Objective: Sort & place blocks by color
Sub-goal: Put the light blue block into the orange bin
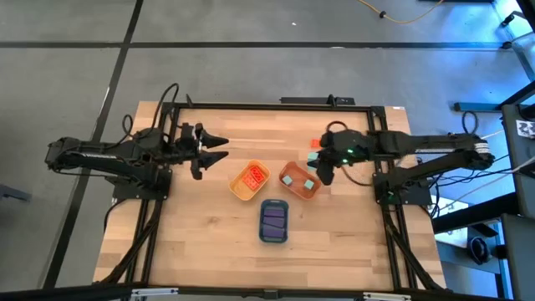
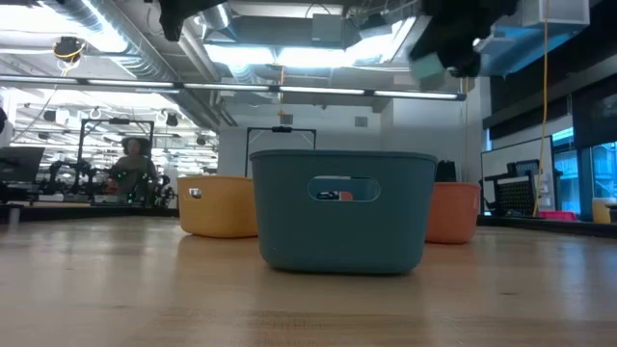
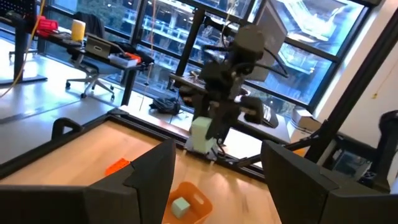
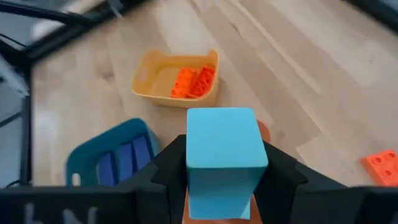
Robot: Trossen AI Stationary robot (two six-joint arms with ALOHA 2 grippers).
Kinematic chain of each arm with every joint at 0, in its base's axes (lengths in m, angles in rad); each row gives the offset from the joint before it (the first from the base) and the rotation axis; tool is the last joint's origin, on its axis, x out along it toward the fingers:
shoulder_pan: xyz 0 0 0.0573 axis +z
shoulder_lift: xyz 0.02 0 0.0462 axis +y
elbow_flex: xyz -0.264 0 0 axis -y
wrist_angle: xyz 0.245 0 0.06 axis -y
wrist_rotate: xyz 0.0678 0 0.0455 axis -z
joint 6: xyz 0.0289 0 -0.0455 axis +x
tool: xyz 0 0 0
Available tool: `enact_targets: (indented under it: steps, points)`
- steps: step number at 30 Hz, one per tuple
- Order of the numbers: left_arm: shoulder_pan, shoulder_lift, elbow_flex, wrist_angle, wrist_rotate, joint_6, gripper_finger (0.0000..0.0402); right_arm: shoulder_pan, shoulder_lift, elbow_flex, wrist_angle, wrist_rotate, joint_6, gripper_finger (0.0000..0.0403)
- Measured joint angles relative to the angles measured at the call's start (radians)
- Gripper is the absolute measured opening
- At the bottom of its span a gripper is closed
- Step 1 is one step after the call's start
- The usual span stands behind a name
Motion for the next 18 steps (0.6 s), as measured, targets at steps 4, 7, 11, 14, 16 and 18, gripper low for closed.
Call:
enact_targets:
  steps: [4, 7, 11, 14, 16, 18]
  points:
    - [0.0, 0.0, 0.0, 0.0, -0.001, 0.001, 0.0227, -0.057, 0.143, 0.017, -0.011, -0.085, 0.004, 0.0136]
    - [0.0, 0.0, 0.0, 0.0, 0.006, -0.002, 0.0224, -0.078, 0.25, 0.018, -0.006, -0.155, 0.003, 0.0136]
    - [0.0, 0.0, 0.0, -0.005, 0.022, 0.024, 0.0177, -0.079, 0.352, 0.018, 0.012, -0.185, 0.01, 0.0136]
    - [-0.001, -0.01, 0.0, -0.011, 0.033, 0.069, 0.0102, -0.078, 0.398, 0.018, 0.021, -0.187, 0.029, 0.0136]
    - [-0.001, -0.018, -0.001, -0.019, 0.053, 0.103, 0.0042, -0.078, 0.416, 0.018, 0.033, -0.186, 0.029, 0.0136]
    - [-0.001, -0.028, -0.027, -0.009, 0.062, 0.11, 0.0013, -0.08, 0.436, 0.02, 0.041, -0.184, 0.049, 0.0136]
